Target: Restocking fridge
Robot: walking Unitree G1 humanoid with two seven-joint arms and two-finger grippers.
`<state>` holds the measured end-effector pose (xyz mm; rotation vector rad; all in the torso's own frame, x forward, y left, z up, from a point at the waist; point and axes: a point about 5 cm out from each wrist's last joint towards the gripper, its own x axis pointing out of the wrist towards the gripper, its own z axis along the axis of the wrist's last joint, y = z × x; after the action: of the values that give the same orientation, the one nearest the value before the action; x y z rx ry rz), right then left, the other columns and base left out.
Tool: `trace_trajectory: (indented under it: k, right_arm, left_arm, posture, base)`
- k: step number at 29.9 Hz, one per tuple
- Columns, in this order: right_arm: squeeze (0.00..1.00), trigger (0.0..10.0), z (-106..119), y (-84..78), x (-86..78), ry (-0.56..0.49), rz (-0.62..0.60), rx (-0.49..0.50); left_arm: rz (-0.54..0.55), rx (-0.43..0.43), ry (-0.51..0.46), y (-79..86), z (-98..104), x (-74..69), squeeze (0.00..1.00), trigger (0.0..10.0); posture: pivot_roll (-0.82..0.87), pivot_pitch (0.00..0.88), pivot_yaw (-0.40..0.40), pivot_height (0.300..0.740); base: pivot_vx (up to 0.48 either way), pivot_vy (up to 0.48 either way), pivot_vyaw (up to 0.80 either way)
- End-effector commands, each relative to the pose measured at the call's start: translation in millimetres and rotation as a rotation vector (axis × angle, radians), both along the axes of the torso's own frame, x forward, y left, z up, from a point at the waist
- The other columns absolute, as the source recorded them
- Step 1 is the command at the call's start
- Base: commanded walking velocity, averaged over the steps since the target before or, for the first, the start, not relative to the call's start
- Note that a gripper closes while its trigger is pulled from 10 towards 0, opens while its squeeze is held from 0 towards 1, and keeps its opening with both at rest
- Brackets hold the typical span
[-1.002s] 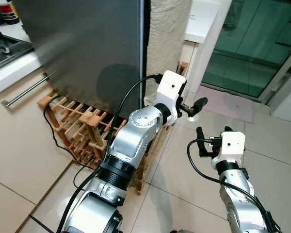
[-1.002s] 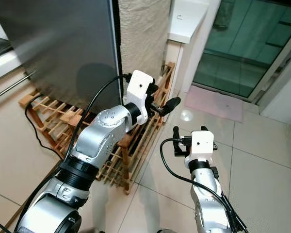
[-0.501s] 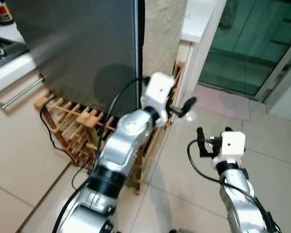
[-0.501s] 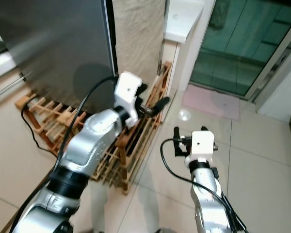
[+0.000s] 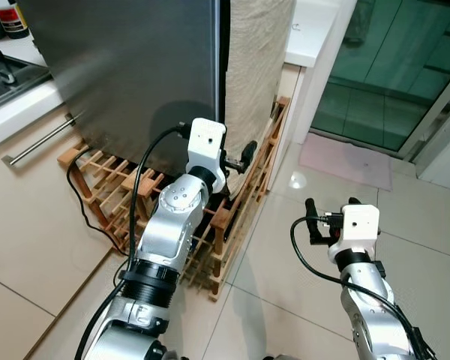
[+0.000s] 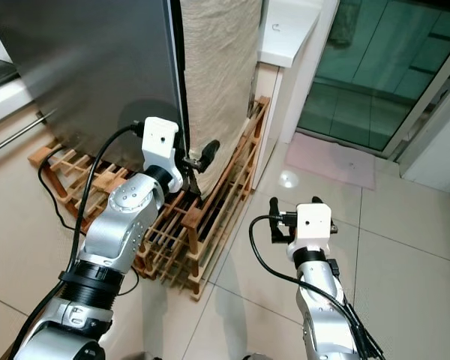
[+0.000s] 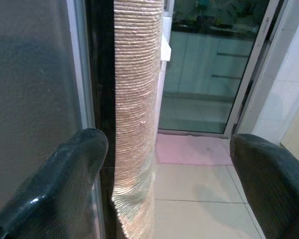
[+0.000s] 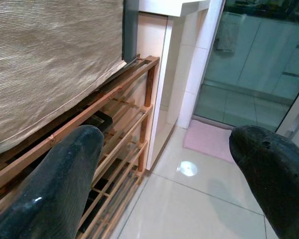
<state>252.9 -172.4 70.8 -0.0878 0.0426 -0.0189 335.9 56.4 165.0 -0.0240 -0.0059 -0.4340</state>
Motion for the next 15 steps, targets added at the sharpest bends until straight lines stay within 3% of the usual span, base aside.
trace_trajectory:
  k: [1,7,15]
  right_arm:
    - [0.00,10.0,2.5,-3.2,1.3,-0.014,-0.004,-0.008]
    - [0.00,10.0,2.2,-4.2,0.4,-0.013,-0.006,-0.012]
    - [0.00,10.0,1.9,-3.3,-0.6,-0.010,-0.006,-0.012]
  left_arm:
    - [-0.006,0.008,-0.022,-7.8,6.4,2.4,0.00,10.0]
    - [-0.009,0.014,-0.030,-14.6,6.9,5.3,0.00,10.0]
    - [0.071,0.054,-0.031,-9.7,8.4,16.8,0.00,10.0]
  posture:
    - [0.03,0.000,-0.025,0.736]
    - [0.03,0.000,-0.025,0.736]
    - [0.02,0.000,-0.027,0.736]
  base:
    - [0.000,0.000,0.00]
    - [0.000,0.000,0.00]
    - [0.000,0.000,0.00]
